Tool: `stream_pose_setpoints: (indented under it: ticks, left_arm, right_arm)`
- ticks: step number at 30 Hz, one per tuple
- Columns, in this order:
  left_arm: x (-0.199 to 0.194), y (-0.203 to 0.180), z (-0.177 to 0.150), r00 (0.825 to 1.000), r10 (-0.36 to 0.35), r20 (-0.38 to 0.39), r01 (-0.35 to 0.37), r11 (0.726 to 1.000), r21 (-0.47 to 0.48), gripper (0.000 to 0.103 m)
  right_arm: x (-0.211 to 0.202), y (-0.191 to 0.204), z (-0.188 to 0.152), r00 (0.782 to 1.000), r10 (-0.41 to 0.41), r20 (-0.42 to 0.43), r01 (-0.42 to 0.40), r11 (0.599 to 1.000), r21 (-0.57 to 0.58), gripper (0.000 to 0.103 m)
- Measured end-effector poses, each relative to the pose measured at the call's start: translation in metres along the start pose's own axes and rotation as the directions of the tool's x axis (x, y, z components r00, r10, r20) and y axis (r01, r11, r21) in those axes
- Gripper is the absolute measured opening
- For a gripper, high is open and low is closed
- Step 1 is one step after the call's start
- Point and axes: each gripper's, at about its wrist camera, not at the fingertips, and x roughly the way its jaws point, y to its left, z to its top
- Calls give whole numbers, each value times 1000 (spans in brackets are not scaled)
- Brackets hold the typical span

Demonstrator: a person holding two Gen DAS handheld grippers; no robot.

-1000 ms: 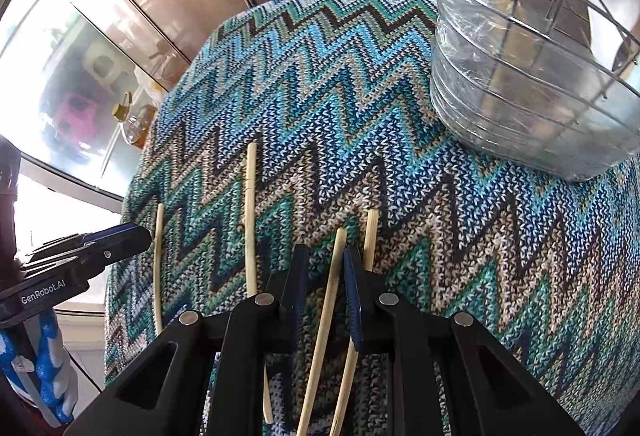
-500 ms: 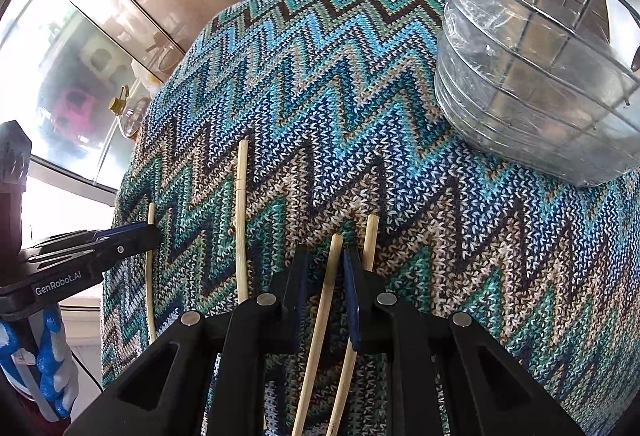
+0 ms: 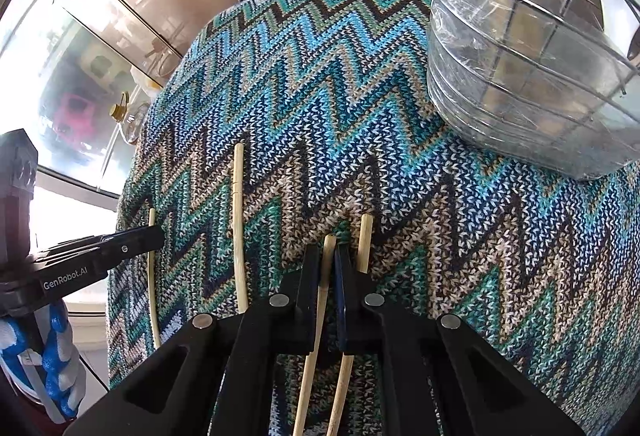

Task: Organize utensils
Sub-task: 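Lift the chopsticks and carry them over the wire holder with both tools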

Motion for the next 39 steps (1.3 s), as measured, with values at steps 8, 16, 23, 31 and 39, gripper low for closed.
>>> stream_pose_setpoints:
  ticks: [8,16,23,31,39]
  left_arm:
    - [-25,9,-9,998,-12,61,12,1000,-6,6]
    - [-64,11,-30,988,-11,153,12,1000,-5,6]
    - [-106,-11,-54,968,-33,247,23,999,44,5]
    - [-151,-58,-68,924,-89,371,35,988,151,4]
    - [-182,-86,-69,884,-164,437,78,975,210,4]
  right_arm:
    - [-32,17,-20,997,16,80,-12,999,-51,6]
    - [-89,18,-57,972,67,224,-52,996,-74,6]
    - [-160,4,-101,915,98,391,-72,994,-80,5]
    - [-207,0,-117,861,99,498,-59,994,-96,5]
    - [-237,-5,-117,808,110,579,-63,993,-101,5]
